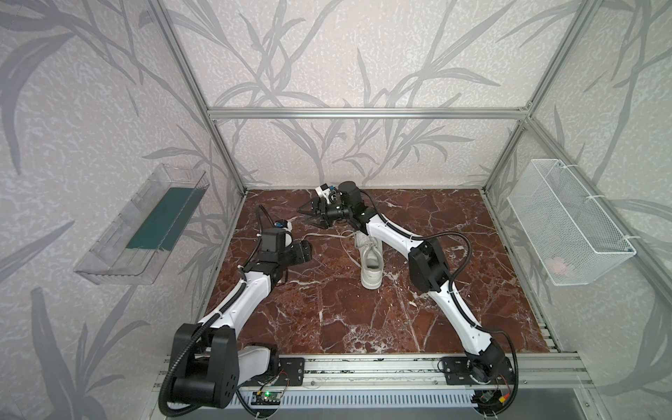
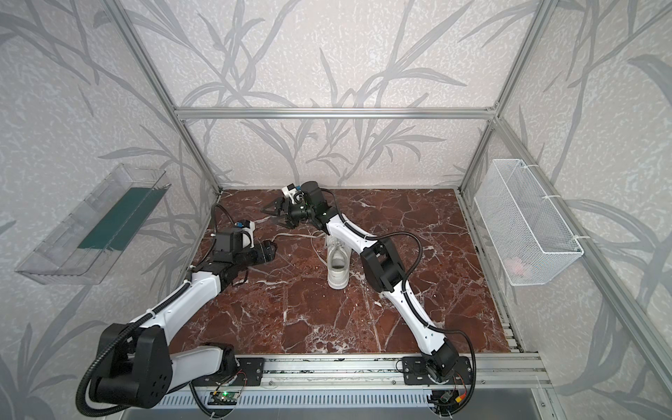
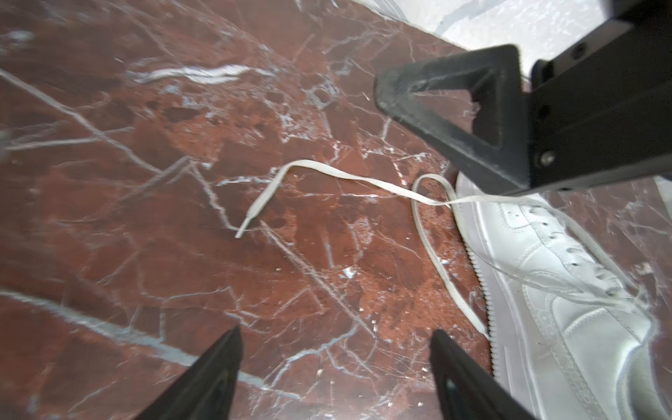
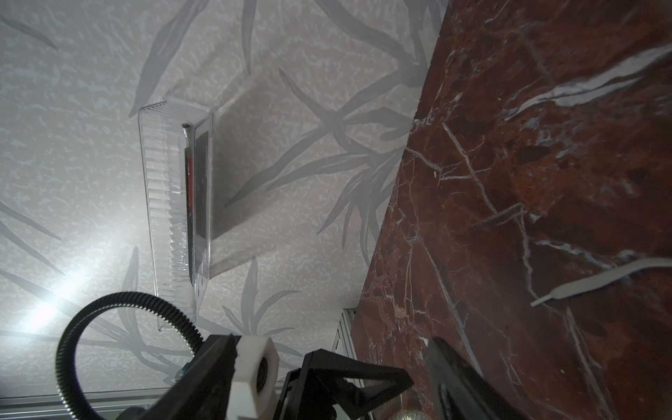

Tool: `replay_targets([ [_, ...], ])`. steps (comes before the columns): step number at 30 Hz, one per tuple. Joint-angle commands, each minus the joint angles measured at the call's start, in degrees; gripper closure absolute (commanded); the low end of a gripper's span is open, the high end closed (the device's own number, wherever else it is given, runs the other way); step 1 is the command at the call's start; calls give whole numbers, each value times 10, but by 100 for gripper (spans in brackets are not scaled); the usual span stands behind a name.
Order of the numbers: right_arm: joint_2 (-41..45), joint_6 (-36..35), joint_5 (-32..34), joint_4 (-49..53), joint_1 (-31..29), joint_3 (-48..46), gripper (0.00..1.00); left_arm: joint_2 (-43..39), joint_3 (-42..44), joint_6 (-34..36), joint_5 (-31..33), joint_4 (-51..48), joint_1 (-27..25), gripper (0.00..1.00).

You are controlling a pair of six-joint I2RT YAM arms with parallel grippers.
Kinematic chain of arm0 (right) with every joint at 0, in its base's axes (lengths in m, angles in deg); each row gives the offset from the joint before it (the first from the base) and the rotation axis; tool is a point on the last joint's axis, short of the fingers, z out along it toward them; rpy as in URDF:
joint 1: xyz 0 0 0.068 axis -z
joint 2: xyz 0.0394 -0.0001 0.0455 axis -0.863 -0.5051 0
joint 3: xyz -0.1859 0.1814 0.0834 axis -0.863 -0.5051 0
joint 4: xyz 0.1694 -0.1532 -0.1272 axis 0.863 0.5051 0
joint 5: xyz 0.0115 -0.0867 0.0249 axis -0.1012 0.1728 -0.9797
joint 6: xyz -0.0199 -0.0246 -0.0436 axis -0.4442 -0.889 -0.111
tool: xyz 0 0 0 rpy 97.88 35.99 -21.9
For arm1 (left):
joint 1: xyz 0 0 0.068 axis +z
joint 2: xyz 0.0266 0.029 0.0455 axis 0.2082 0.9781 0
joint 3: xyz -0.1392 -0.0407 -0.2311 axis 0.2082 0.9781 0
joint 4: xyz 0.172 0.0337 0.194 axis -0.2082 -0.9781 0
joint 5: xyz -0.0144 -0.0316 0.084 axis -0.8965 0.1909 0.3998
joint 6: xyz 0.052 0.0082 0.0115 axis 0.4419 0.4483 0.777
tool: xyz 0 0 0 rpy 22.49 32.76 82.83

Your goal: Tie the shoes

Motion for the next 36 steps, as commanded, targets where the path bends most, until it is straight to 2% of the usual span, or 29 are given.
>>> replay_targets([
  [1, 107, -67, 26, 19, 36, -61, 18, 35, -31, 23, 13, -26, -31, 21],
  [6, 233, -145, 85, 86, 98, -226, 18, 110, -98, 37, 69, -70, -97, 23],
  [11, 345, -197, 121, 137, 179, -374, 18, 192, -174, 37, 104, -119, -138, 27],
  [14, 400, -254, 157, 205, 219, -426, 18, 240, -220, 30, 106, -145, -154, 31],
  [17, 446, -301, 188, 258, 247, -458, 18, 284, -260, 29, 104, -162, -170, 36],
  [22, 503, -342, 213, 288, 263, -493, 17, 347, -332, 25, 104, -203, -192, 39],
  [30, 522, -343, 192, 287, 292, -520, 17, 420, -417, 17, 127, -275, -214, 47],
  [36, 532, -350, 182, 292, 307, -525, 17, 446, -442, 2, 132, -286, -217, 52],
])
